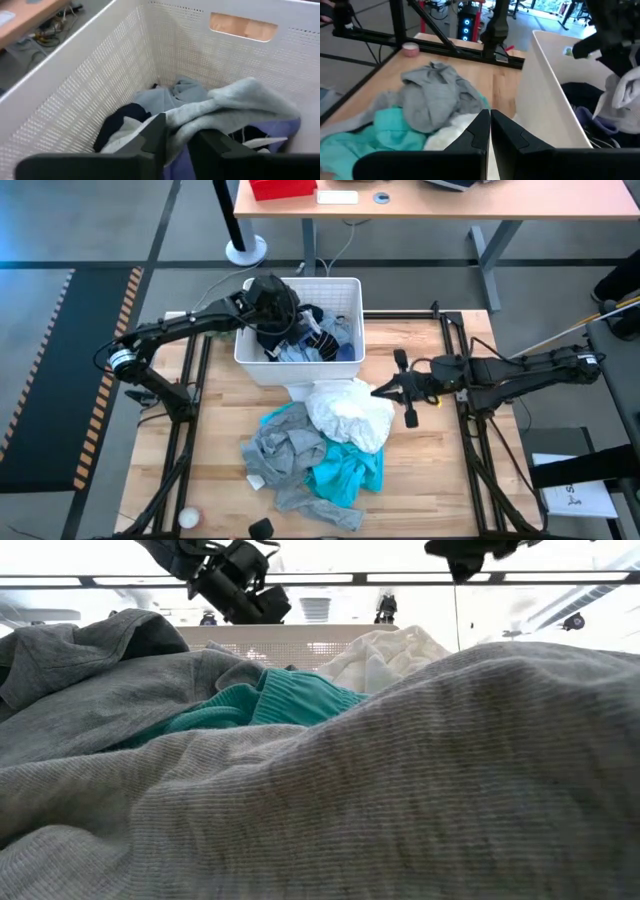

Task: Sort clothes
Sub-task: Put the top gray sock into the white bin, then put the gray sock into the white bin

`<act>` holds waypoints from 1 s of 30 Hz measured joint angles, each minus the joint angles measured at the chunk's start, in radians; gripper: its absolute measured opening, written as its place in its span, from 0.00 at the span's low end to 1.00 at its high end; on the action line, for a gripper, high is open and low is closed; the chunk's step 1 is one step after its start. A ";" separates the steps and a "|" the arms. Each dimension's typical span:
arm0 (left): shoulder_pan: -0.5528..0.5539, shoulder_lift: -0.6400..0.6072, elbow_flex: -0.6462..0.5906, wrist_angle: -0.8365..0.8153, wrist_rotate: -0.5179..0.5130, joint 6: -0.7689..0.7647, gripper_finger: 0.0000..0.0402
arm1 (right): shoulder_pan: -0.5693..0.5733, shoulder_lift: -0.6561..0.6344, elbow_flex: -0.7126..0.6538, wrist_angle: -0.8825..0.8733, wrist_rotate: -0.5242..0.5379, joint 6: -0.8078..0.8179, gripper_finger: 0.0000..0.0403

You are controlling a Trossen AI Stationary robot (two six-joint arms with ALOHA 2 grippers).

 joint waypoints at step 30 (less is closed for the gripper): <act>-0.170 -0.277 -0.159 0.115 -0.125 -0.014 0.50 | 0.710 0.735 0.426 -0.080 0.401 0.609 0.18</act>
